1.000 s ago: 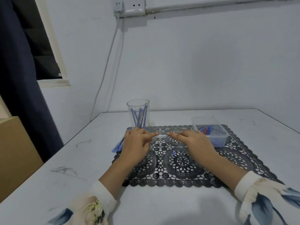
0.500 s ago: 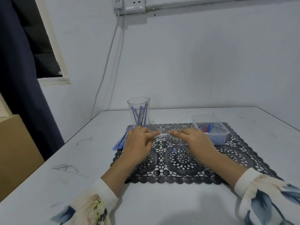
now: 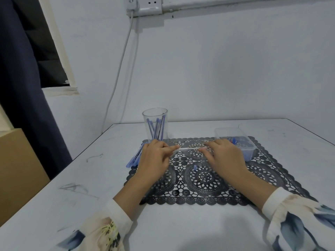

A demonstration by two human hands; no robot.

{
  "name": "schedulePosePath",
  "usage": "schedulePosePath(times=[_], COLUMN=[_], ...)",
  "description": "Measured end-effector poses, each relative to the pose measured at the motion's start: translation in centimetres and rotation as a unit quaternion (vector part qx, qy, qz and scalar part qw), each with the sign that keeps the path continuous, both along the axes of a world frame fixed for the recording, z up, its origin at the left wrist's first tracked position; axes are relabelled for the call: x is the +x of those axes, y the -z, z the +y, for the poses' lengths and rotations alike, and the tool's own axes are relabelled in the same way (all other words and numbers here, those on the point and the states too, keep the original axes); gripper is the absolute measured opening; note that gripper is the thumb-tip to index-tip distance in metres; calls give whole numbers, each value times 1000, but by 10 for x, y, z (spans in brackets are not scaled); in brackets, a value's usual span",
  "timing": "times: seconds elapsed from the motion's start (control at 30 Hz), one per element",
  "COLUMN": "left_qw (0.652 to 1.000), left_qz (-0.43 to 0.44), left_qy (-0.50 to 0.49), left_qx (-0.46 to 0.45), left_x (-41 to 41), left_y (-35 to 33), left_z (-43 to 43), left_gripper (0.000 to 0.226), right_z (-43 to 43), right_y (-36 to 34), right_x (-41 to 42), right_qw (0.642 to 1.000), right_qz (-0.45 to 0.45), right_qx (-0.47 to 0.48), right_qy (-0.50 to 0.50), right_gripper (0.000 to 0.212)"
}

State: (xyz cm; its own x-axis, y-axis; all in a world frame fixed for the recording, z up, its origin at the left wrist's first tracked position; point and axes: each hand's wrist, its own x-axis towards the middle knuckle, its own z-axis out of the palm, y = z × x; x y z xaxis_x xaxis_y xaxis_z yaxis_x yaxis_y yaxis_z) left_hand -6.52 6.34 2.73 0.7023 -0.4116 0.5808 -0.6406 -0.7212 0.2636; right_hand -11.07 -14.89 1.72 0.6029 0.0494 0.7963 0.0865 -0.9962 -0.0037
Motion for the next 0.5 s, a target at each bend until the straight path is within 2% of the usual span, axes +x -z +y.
schedulePosePath(times=[0.13,0.3,0.5], left_qw=[1000,1000,999], left_qz=[-12,-18,-39], left_qy=[2,2,19], left_qx=[4,12,5], left_x=[0,-1,-4], left_y=[0,-1,0], left_z=[0,0,-2], left_gripper=[40,41,38], right_z=[1,0,6], right_y=[1,6,11], right_x=[-1,4,7], right_qw=[1000,997,991], right_qz=[-5,-28,11], right_qx=[12,28,4], right_qy=[-8,-60,-136], right_gripper=[28,10,49])
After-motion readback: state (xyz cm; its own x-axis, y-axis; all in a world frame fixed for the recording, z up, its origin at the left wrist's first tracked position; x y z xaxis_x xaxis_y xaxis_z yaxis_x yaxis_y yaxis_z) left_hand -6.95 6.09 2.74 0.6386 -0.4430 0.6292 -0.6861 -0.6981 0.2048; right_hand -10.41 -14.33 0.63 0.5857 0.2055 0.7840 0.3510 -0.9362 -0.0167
